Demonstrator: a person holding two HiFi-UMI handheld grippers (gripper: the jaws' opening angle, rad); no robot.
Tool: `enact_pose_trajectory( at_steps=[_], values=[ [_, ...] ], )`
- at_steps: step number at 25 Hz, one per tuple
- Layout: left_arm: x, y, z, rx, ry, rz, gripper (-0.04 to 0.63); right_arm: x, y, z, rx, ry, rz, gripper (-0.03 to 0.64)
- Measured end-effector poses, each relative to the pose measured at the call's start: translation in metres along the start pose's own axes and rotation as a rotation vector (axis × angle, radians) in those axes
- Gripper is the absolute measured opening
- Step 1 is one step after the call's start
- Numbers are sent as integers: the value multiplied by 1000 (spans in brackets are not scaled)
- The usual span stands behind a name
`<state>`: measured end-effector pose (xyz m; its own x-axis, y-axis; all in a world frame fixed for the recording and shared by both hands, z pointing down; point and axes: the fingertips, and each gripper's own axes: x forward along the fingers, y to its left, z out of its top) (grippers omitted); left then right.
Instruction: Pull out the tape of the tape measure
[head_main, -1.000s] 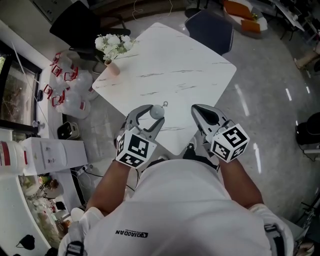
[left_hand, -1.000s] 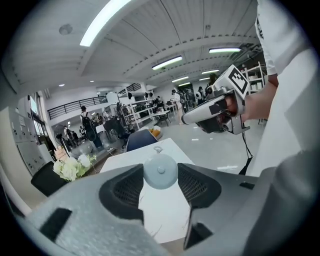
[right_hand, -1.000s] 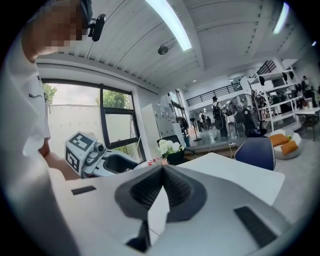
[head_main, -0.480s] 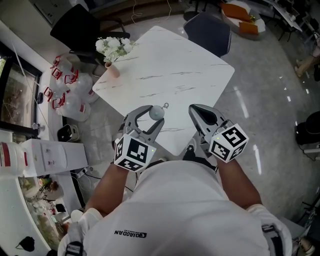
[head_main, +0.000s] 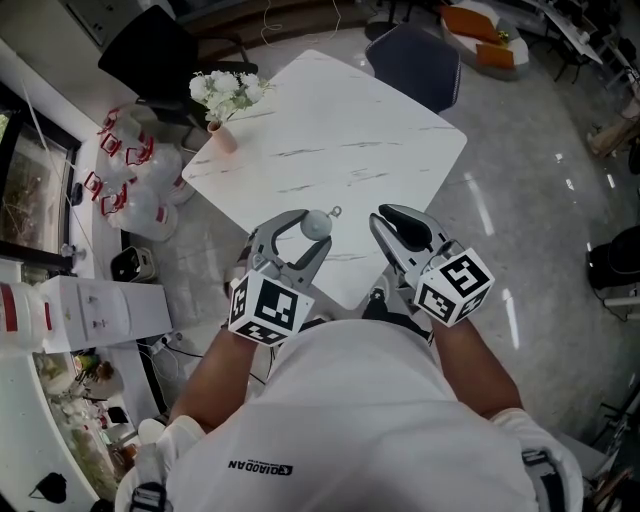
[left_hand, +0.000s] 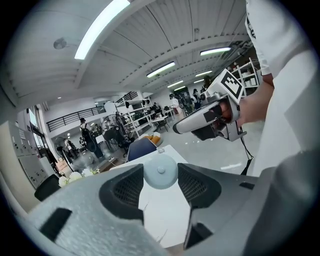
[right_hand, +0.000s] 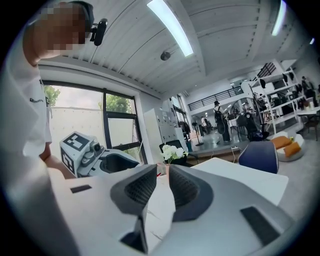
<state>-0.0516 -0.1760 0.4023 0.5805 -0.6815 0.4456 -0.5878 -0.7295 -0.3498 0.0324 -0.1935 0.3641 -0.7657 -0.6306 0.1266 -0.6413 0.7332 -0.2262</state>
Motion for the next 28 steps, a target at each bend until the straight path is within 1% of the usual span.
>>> enact_pose_trajectory(
  at_steps=[5,8,10,15,18,21,24,28],
  values=[
    [-1,-1,0,-3,-3,3,219,-1,2,-1,-7,10,5,80],
    [-1,-4,5,1,-16,-5,219,2,6,-1,17,15,28,80],
    [0,-8,9,11,-31,-15,219,6,11,-2,68,16,60,83],
    [2,-19,20,42,-60,-42,219,17,20,-6,236,19,150,94],
    [1,-22,22,54,-68,-50,219,20,27,-8,300,29,194,91],
    [1,-23,23,65,-70,-54,219,21,33,-10,351,31,235,68],
    [1,-21,20,70,-63,-51,219,22,35,-9,338,26,240,32],
    [1,-18,18,68,-58,-49,219,20,34,-7,292,27,224,23]
  ],
)
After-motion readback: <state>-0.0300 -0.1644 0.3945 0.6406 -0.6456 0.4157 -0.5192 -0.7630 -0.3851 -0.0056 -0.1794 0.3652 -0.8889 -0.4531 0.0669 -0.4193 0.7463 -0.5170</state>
